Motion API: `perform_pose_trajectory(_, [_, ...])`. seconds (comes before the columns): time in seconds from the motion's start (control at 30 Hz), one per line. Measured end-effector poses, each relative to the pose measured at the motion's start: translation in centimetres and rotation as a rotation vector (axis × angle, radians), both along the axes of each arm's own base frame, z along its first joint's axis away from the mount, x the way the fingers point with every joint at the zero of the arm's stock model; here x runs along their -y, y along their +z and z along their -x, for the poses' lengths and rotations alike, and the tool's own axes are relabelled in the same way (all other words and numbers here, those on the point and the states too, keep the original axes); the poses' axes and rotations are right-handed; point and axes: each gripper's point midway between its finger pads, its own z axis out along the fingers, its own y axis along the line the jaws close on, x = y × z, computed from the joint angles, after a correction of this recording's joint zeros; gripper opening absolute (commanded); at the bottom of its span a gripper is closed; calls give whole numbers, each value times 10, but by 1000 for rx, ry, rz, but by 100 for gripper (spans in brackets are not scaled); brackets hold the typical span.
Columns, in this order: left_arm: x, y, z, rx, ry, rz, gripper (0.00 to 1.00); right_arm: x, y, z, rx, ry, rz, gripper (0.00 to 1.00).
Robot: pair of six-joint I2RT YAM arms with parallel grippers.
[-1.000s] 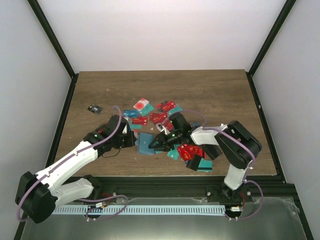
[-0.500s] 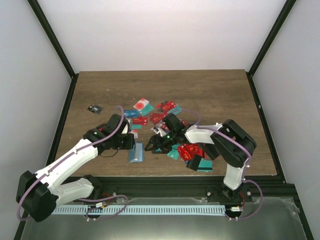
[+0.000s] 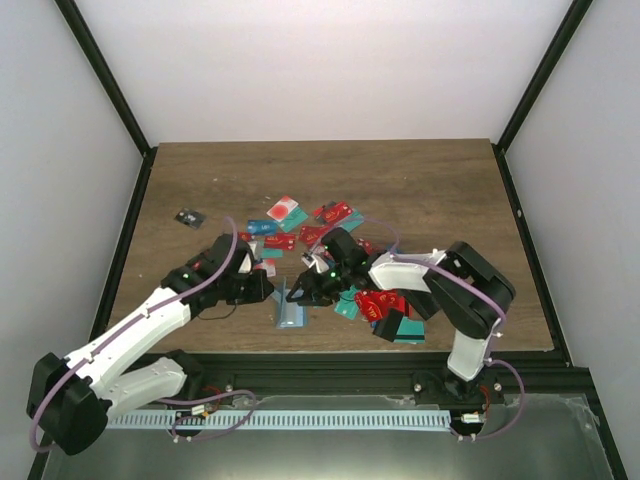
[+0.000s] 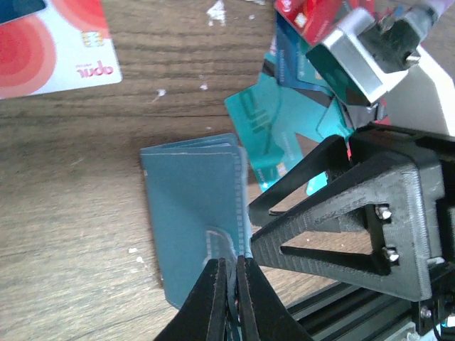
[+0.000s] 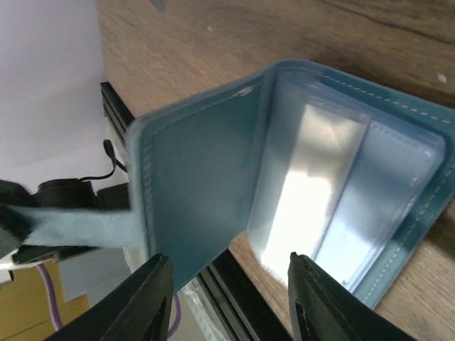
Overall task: Put the credit cards into the card holder
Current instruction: Open the card holder at the center of the board.
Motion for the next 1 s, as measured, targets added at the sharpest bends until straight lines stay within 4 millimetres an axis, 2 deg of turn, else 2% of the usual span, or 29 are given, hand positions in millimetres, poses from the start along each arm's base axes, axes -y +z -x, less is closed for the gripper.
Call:
perform_pose_trajectory(0.13, [-9, -11, 2, -31, 47, -14, 4, -4, -21, 3, -35, 1, 32, 43])
perform_pose_trajectory(0.3, [-23, -31, 7, -92, 104, -59, 4, -7, -38, 1, -56, 3, 45, 42])
perform_pose_trajectory(0.47, [-44, -48, 14, -160, 185, -157, 4, -14, -38, -3, -48, 13, 28, 44])
perform_pose_trajectory(0.73, [-84, -86, 36, -343, 301, -399, 4, -17, -34, -2, -44, 44, 14, 47])
perform_pose_trajectory(1.0, [-97, -114, 47, -459, 314, -531, 4, -23, -22, 6, -69, 112, -44, 47])
